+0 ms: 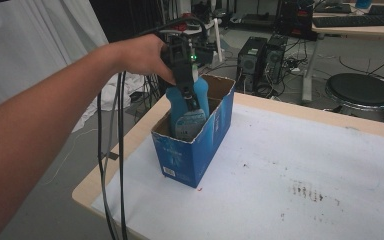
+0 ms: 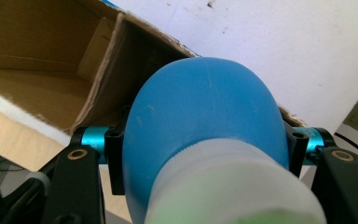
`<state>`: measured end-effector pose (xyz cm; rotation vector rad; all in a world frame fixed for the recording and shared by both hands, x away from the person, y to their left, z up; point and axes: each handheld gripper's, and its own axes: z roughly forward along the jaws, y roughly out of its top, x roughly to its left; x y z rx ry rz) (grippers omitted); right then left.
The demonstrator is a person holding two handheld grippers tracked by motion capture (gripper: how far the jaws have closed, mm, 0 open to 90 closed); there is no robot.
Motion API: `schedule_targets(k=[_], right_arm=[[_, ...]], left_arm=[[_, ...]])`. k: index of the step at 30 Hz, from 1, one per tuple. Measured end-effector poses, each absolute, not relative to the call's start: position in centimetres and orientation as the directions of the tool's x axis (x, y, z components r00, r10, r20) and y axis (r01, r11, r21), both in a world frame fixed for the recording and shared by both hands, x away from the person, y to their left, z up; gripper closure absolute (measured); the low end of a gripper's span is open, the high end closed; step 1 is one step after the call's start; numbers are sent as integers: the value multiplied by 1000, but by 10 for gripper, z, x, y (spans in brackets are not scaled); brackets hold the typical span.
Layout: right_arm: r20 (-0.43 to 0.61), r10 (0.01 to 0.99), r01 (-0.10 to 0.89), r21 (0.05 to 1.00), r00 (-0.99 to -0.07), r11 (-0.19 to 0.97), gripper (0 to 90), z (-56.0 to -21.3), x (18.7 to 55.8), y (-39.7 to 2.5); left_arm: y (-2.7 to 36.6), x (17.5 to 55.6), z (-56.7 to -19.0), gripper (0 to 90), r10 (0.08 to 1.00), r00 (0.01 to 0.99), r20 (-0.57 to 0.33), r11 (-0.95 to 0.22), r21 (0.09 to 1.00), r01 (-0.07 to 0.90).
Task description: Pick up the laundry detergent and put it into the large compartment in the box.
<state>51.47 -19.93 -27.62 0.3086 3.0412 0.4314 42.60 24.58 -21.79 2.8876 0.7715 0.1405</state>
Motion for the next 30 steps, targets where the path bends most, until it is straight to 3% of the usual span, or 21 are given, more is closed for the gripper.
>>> schedule_targets(k=[9, 30], right_arm=[[-20, 209, 195, 272, -978, 942, 35, -280, 514, -199], [-13, 213, 202, 262, -977, 944, 35, -283, 516, -199]], left_arm=[[245, 429, -253, 385, 495, 868, 30, -863, 135, 487], [248, 435, -282, 384, 503, 864, -11, -860, 87, 502]])
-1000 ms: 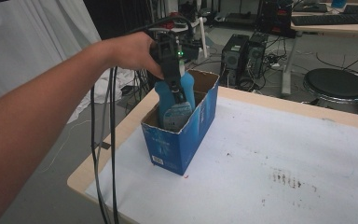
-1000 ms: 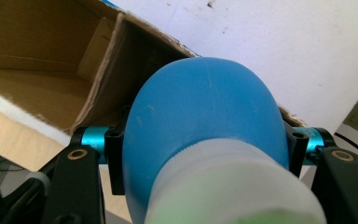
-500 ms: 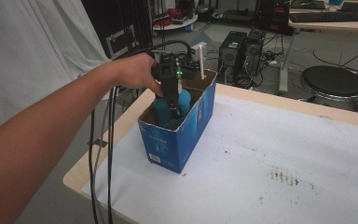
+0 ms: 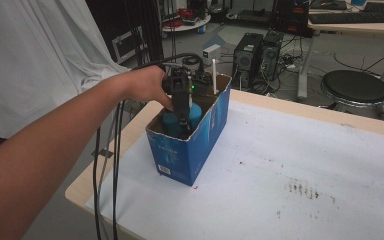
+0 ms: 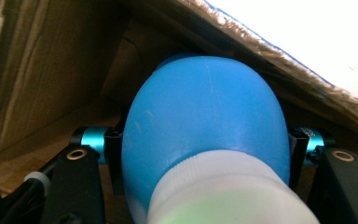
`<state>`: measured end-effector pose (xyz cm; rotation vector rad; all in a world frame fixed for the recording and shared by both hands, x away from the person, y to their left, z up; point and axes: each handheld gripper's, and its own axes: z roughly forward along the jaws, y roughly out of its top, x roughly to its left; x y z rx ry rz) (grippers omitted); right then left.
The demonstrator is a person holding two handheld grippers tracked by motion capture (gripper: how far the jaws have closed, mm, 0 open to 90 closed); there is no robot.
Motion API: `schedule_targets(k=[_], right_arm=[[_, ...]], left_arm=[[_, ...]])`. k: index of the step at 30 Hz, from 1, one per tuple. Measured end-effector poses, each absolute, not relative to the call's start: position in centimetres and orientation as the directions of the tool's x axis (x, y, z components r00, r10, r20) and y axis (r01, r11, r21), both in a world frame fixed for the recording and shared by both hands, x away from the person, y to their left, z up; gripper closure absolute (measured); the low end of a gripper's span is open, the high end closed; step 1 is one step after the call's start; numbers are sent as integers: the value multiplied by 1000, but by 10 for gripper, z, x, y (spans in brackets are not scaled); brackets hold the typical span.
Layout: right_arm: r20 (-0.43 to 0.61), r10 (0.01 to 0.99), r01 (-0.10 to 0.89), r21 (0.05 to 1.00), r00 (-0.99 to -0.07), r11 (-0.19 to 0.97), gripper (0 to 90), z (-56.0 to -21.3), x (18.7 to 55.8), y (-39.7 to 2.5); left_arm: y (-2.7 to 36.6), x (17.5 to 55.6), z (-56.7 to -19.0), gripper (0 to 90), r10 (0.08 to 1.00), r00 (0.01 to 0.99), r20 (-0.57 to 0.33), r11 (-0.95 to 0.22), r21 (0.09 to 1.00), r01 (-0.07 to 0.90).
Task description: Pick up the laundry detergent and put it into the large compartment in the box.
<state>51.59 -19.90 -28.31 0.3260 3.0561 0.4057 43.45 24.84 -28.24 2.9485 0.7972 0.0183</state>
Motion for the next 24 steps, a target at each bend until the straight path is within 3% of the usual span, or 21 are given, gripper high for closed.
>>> schedule_targets(k=[15, 24], right_arm=[[-7, 213, 204, 260, -977, 944, 35, -285, 516, -198], [-9, 212, 202, 262, -977, 944, 35, -285, 515, -200]], left_arm=[[250, 437, -288, 377, 518, 855, -19, -851, 93, 517], [255, 437, -281, 346, 546, 838, -18, -828, 141, 543]])
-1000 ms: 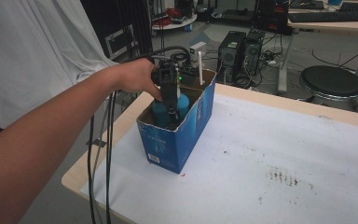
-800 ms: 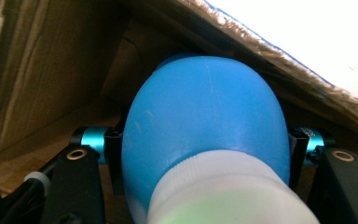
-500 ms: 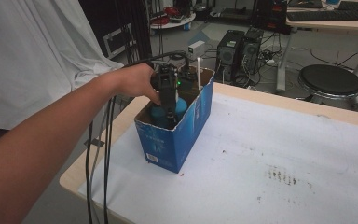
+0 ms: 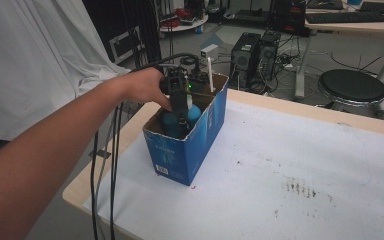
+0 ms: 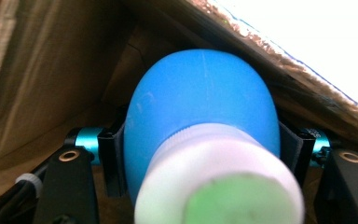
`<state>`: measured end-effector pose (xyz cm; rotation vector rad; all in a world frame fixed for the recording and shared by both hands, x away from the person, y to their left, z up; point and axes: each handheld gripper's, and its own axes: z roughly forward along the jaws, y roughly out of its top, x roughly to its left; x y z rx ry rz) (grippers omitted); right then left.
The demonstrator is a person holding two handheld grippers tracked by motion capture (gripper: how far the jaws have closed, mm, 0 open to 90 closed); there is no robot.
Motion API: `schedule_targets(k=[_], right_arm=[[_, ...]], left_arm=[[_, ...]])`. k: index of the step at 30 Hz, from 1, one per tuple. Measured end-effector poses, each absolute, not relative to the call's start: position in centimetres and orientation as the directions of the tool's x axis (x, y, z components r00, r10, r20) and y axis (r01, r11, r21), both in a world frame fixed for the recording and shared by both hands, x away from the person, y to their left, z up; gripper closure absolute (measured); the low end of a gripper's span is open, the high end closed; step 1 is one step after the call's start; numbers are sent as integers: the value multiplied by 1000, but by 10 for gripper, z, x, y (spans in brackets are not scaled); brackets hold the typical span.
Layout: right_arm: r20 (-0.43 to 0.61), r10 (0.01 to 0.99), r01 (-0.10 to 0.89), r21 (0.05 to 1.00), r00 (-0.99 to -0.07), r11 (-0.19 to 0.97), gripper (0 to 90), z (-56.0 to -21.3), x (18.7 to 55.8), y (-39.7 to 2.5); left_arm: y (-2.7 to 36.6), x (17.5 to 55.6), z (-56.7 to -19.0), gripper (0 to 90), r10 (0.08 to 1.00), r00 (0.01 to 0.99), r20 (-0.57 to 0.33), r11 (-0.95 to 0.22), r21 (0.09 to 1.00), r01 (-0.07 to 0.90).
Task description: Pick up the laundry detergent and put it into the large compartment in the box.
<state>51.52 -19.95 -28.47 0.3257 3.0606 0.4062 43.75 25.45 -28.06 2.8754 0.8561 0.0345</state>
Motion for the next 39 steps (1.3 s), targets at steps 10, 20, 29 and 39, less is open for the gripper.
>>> schedule_targets(k=[10, 20, 29, 39], right_arm=[[-10, 214, 204, 265, -977, 942, 35, -283, 512, -199], [-19, 221, 207, 272, -975, 940, 35, -278, 508, -201], [-28, 217, 200, 281, -976, 939, 35, -274, 504, -202], [-39, 209, 188, 300, -977, 935, 35, -270, 496, -200]], left_arm=[[265, 430, -261, 284, 579, 815, -9, -792, 229, 566], [270, 413, -226, 257, 595, 803, 20, -773, 286, 566], [247, 395, -187, 238, 553, 831, 55, -793, 340, 505], [194, 393, -185, 238, 495, 867, 54, -835, 308, 456]])
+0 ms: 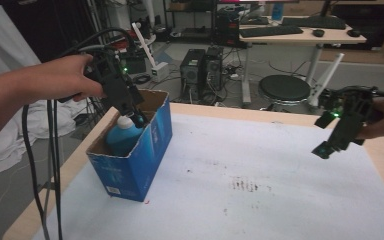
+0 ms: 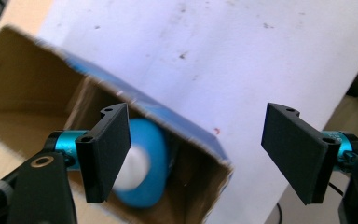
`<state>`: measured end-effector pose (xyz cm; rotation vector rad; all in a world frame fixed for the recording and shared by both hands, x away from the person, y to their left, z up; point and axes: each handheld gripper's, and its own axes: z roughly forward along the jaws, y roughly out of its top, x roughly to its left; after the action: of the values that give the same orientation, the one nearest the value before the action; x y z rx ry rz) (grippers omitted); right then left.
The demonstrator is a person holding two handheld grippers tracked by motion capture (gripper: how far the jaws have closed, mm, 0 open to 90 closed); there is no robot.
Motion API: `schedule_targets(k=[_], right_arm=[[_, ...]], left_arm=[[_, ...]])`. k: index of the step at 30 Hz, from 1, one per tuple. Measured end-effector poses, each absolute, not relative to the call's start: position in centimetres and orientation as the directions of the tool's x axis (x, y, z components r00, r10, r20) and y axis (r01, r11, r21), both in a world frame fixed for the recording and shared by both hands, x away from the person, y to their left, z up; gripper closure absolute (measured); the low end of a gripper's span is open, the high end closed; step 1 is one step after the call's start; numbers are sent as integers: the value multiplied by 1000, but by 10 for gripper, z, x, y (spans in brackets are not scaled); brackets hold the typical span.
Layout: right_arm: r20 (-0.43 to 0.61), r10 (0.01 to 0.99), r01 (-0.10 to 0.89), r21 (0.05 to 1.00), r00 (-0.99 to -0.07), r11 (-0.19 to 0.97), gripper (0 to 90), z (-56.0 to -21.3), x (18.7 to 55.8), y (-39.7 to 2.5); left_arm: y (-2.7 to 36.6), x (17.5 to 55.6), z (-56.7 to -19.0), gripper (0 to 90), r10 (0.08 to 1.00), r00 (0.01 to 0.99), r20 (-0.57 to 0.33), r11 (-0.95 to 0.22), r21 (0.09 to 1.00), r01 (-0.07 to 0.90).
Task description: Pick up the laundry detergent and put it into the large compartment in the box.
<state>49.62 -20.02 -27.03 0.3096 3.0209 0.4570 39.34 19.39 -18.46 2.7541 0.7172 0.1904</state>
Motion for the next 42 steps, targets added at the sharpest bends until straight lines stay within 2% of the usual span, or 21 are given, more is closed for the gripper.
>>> schedule_targets(k=[10, 11, 12, 16, 18, 22, 26, 35, 42], right_arm=[[-44, 204, 181, 308, -978, 934, 35, -266, 491, -199], [-45, 199, 176, 309, -979, 935, 35, -266, 490, -199], [-44, 205, 181, 310, -978, 933, 35, -265, 489, -199], [-49, 206, 181, 313, -977, 932, 35, -264, 487, -198], [-50, 202, 176, 318, -978, 931, 35, -264, 486, -198], [-51, 197, 170, 321, -979, 932, 35, -264, 483, -197], [-49, 198, 171, 328, -979, 929, 35, -266, 481, -197], [-40, 187, 165, 321, -981, 933, 35, -271, 477, -194], [-36, 175, 155, 311, -984, 938, 34, -278, 476, -194]], left_arm=[[130, 403, -193, 238, 394, 919, 17, -876, 311, 370], [125, 403, -194, 228, 381, 924, 16, -882, 307, 358], [120, 404, -196, 176, 371, 929, 9, -884, 308, 350], [102, 406, -201, 165, 340, 940, 15, -894, 315, 318], [94, 407, -206, 66, 326, 945, 29, -905, 298, 303], [83, 411, -215, 16, 326, 944, 45, -910, 286, 300], [78, 412, -219, 16, 330, 942, 57, -913, 275, 303], [53, 425, -244, 16, 285, 959, 6, -935, 222, 276], [44, 436, -256, 16, 288, 958, 19, -939, 202, 278]])
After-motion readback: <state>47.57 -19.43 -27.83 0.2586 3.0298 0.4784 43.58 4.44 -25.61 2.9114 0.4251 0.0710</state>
